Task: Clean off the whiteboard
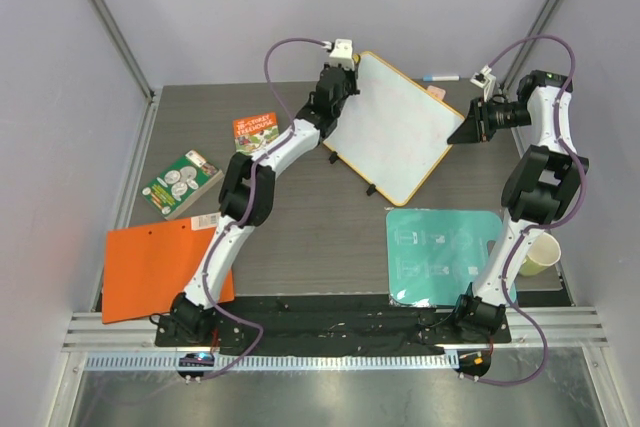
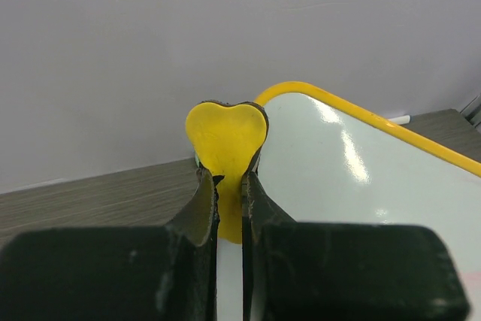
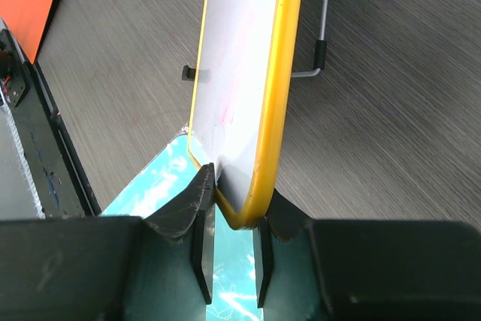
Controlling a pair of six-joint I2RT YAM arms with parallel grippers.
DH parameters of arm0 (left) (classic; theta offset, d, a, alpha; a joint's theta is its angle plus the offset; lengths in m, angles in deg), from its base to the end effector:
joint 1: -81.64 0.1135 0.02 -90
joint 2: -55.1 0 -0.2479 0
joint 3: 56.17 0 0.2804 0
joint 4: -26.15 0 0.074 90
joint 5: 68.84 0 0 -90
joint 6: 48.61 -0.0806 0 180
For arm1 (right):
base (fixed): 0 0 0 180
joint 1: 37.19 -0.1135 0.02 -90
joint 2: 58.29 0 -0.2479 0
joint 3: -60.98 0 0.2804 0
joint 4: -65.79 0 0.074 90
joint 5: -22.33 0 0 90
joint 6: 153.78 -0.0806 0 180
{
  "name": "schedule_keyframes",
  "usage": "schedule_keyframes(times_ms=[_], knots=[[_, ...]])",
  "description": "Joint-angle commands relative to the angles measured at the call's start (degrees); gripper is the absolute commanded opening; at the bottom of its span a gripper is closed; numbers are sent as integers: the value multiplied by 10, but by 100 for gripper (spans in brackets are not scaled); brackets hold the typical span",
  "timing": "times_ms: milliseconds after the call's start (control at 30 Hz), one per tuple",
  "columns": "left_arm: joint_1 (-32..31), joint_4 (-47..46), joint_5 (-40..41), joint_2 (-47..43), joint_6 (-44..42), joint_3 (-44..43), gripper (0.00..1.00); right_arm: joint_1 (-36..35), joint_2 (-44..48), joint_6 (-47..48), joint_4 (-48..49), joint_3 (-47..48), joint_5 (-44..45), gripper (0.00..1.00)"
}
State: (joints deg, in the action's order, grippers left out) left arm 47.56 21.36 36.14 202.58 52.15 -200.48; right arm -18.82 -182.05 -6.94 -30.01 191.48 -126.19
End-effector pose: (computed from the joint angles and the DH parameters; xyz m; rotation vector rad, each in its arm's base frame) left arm 0.5590 -0.3530 0.2356 0.1076 1.5547 -0.4182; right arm 0.4375 -0.0728 0.2364 -0.7714 2.1787 1.0143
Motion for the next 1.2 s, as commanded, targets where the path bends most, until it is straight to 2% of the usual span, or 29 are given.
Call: schedule_keyframes(times_ms=[0, 333, 467, 600, 867, 967, 1067, 1167], knots=[[-26, -3, -49, -6, -14, -12, 0, -21, 33, 119, -28, -2, 105, 1], [-104, 14, -116, -10, -23, -51, 0, -22, 30, 119, -28, 2, 104, 1], [-115, 41, -99, 3, -22, -62, 0, -22, 30, 118, -28, 3, 104, 1], [-106, 43, -57, 10, -37, -53, 0, -22, 31, 118, -28, 2, 104, 1], [-29, 47, 3, 18, 0, -56, 0, -21, 33, 121, -28, -1, 105, 1], [-11, 54, 7, 19, 8, -55, 0, -21, 31, 120, -29, -1, 104, 1], [-12, 54, -27, 17, 10, -47, 0, -21, 27, 121, -28, 2, 101, 1], [-47, 33, -67, 0, -12, -5, 0, -21, 25, 119, -28, 3, 97, 1]])
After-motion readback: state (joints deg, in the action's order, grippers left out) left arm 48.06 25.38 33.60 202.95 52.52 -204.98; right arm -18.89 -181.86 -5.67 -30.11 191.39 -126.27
